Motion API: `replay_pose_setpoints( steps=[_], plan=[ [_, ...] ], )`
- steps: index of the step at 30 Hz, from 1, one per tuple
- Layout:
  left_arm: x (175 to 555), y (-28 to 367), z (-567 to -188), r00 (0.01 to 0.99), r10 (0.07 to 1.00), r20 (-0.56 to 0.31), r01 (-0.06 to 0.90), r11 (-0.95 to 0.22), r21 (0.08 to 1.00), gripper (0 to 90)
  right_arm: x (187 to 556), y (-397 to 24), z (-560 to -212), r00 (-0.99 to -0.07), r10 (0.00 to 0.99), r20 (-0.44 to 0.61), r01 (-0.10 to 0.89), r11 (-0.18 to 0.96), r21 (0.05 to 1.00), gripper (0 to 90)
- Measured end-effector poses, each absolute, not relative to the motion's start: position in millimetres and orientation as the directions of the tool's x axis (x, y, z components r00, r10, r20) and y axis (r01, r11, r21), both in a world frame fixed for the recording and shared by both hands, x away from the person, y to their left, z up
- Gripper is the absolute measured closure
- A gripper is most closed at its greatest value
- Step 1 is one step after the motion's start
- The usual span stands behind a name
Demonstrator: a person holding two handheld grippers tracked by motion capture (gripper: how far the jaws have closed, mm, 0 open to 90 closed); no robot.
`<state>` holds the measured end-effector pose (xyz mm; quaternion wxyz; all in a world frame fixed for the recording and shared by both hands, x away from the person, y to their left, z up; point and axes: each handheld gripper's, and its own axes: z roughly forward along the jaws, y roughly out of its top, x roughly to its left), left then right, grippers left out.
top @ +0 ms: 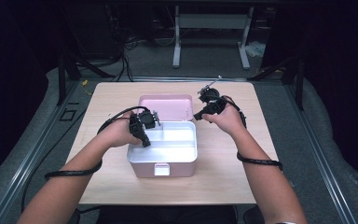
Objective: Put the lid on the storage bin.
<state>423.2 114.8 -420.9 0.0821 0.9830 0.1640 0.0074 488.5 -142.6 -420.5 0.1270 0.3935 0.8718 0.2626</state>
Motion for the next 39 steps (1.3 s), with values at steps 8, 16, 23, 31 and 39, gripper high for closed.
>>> replay_pose_setpoints(
  steps=[8,16,23,31,39],
  plan=[
    [422.4,116.6,-421.3,0.947,0.322,-0.011,0.319,-0.931,0.178,80.3,507.3,-138.4,-417.4,-0.627,0.776,0.075,0.662,0.479,0.576,52.8],
    [422.0,116.2,-421.6,0.947,0.322,-0.01,0.318,-0.931,0.179,80.3,527.9,-127.4,-421.7,-0.559,0.823,0.1,0.728,0.43,0.534,58.3],
    [422.0,115.5,-421.2,0.946,0.324,-0.008,0.32,-0.932,0.172,80.4,542.4,-117.9,-431.4,-0.512,0.851,0.113,0.77,0.397,0.5,65.3],
    [422.3,116.0,-421.4,0.948,0.317,-0.01,0.314,-0.933,0.177,80.5,556.1,-110.9,-439.0,-0.46,0.875,0.148,0.808,0.343,0.478,66.8],
    [421.2,115.9,-421.3,0.949,0.317,-0.002,0.312,-0.933,0.177,80.6,564.8,-112.9,-444.7,-0.405,0.894,0.191,0.841,0.283,0.46,69.3]
  ],
)
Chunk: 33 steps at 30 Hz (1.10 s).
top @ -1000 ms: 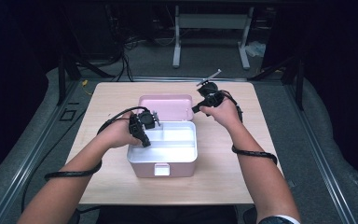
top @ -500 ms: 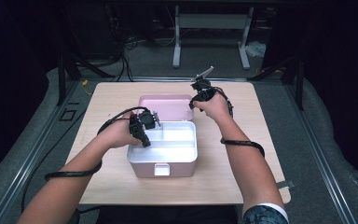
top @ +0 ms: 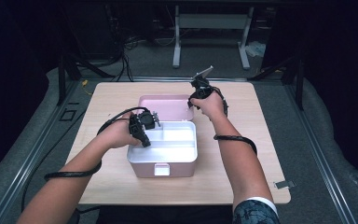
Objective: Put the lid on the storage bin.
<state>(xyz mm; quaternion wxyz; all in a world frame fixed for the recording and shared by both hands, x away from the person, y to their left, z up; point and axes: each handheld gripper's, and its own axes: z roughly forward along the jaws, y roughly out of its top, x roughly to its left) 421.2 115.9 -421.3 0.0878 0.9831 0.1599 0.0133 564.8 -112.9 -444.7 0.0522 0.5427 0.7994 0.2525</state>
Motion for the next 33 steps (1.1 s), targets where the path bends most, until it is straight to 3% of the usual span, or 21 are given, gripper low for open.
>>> replay_pose_setpoints(
  steps=[11,33],
  plan=[
    [420.8,116.3,-421.4,0.948,0.317,-0.001,0.312,-0.933,0.181,80.6,572.8,-104.7,-452.3,-0.377,0.912,0.161,0.859,0.279,0.429,71.0],
    [420.9,117.4,-421.5,0.949,0.317,-0.003,0.312,-0.932,0.187,80.7,573.0,-111.8,-449.2,-0.364,0.907,0.214,0.873,0.251,0.418,76.4]
  ],
)
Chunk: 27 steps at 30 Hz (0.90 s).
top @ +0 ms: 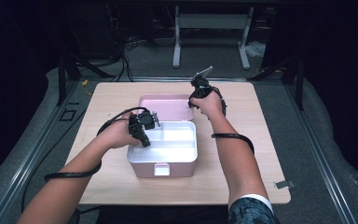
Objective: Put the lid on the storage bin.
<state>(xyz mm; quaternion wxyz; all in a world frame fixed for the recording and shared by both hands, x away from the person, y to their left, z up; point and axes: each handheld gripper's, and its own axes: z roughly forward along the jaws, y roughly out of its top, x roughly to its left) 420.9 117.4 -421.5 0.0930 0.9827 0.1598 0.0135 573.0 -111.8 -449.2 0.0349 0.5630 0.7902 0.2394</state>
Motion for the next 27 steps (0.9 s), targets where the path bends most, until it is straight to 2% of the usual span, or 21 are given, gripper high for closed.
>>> replay_pose_setpoints(
  steps=[9,22,27],
  plan=[
    [421.0,117.7,-421.5,0.949,0.316,-0.006,0.312,-0.931,0.189,80.7,567.8,-113.9,-439.9,-0.364,0.905,0.223,0.861,0.235,0.452,79.0],
    [420.0,120.3,-421.6,0.949,0.315,0.0,0.308,-0.929,0.205,80.7,538.6,-119.8,-398.4,-0.4,0.898,0.185,0.767,0.217,0.603,83.2],
    [419.2,122.1,-421.9,0.949,0.315,0.001,0.307,-0.926,0.22,80.5,529.8,-120.9,-388.5,-0.409,0.894,0.182,0.748,0.214,0.629,84.1]
  ],
)
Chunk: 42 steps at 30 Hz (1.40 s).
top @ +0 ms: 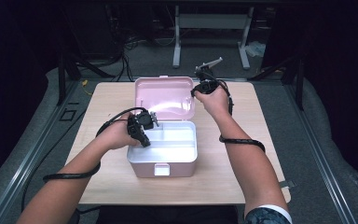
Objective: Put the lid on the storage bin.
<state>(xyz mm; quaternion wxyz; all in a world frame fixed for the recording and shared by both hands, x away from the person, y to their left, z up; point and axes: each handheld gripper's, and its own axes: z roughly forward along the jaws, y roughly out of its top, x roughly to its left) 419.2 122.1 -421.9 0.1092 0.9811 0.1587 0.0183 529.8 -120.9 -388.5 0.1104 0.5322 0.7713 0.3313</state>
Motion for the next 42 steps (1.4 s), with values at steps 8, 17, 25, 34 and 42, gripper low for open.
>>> replay_pose_setpoints(
  steps=[8,17,25,34,42],
  plan=[
    [420.2,127.0,-418.5,0.949,0.315,-0.004,0.309,-0.926,0.218,76.2,529.1,-121.2,-387.2,-0.411,0.894,0.179,0.743,0.215,0.633,84.2],
    [441.1,160.0,-378.8,0.892,0.45,-0.025,0.426,-0.823,0.375,72.0,528.8,-119.8,-386.8,-0.408,0.896,0.175,0.743,0.215,0.634,84.2],
    [473.2,182.4,-382.1,0.79,0.608,-0.079,0.574,-0.688,0.444,64.9,528.8,-119.7,-386.8,-0.409,0.896,0.171,0.74,0.216,0.638,84.2],
    [500.2,198.2,-371.6,0.682,0.729,-0.051,0.634,-0.555,0.538,56.4,525.5,-119.5,-386.2,-0.41,0.897,0.165,0.729,0.213,0.65,84.3],
    [518.6,195.9,-373.2,0.644,0.763,-0.059,0.664,-0.519,0.538,55.9,519.7,-120.2,-382.9,-0.41,0.898,0.162,0.717,0.208,0.665,84.7]
  ],
)
